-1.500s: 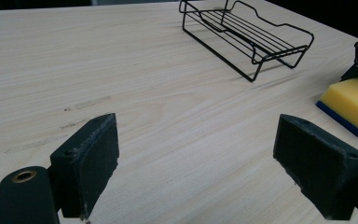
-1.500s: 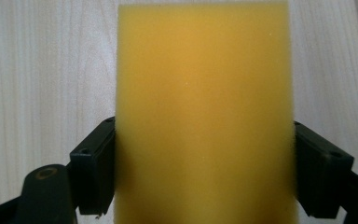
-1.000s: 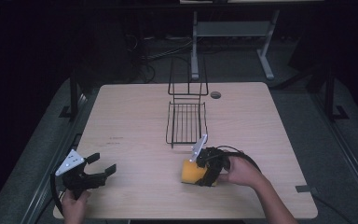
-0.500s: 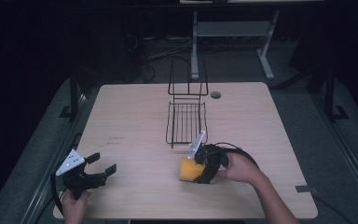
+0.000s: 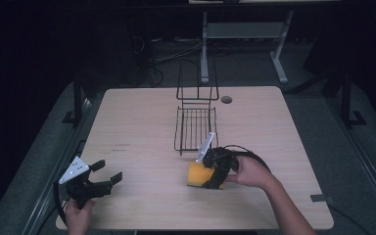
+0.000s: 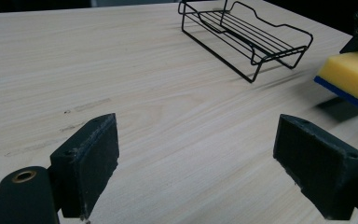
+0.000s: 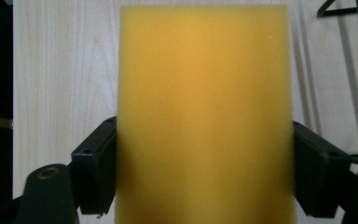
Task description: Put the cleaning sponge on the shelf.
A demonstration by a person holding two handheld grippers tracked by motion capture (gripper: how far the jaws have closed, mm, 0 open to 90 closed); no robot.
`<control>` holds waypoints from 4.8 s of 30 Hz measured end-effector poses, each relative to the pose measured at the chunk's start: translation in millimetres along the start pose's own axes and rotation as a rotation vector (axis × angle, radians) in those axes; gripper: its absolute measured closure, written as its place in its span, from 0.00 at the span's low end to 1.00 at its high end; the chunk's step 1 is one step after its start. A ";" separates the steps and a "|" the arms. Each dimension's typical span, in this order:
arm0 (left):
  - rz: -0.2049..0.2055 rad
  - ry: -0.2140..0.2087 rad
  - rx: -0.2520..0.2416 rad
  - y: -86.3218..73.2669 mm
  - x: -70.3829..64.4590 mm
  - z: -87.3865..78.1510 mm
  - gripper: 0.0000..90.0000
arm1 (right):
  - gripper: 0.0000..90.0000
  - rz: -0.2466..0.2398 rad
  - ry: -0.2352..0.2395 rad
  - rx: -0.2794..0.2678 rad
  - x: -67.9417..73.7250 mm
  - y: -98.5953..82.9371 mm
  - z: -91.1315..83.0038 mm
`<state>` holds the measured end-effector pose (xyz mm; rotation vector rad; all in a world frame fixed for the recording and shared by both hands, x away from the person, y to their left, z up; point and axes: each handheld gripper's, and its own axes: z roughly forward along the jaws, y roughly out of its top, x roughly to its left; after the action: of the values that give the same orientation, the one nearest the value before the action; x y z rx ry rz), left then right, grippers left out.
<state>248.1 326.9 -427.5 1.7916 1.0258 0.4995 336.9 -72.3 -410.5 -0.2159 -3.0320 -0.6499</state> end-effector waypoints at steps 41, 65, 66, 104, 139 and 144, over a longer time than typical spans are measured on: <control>-0.001 -0.007 -0.005 1.7 1.4 1.8 0.15 | 0.24 -0.043 0.022 0.030 -31.5 42.6 -6.2; 0.008 -0.003 0.003 1.7 1.6 2.8 0.15 | 0.24 -0.007 0.033 0.022 -56.7 42.0 -9.3; 0.008 -0.003 0.003 1.8 0.9 2.9 0.15 | 0.24 -0.004 0.034 0.020 -57.1 41.5 -9.0; 0.022 -0.009 0.009 3.1 -3.0 6.4 0.15 | 0.24 0.022 0.049 0.021 -70.6 40.3 -11.3; 0.016 -0.004 0.001 2.5 -0.1 3.3 0.15 | 0.24 0.033 0.076 0.031 -92.4 58.2 -9.2; 0.017 -0.003 0.002 2.6 0.4 2.9 0.15 | 0.24 0.033 0.069 0.055 -97.9 61.3 -8.8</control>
<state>251.5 325.2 -426.5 1.8033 1.0104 0.5058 442.5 -33.1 -383.6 -0.2363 -2.9684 -0.5594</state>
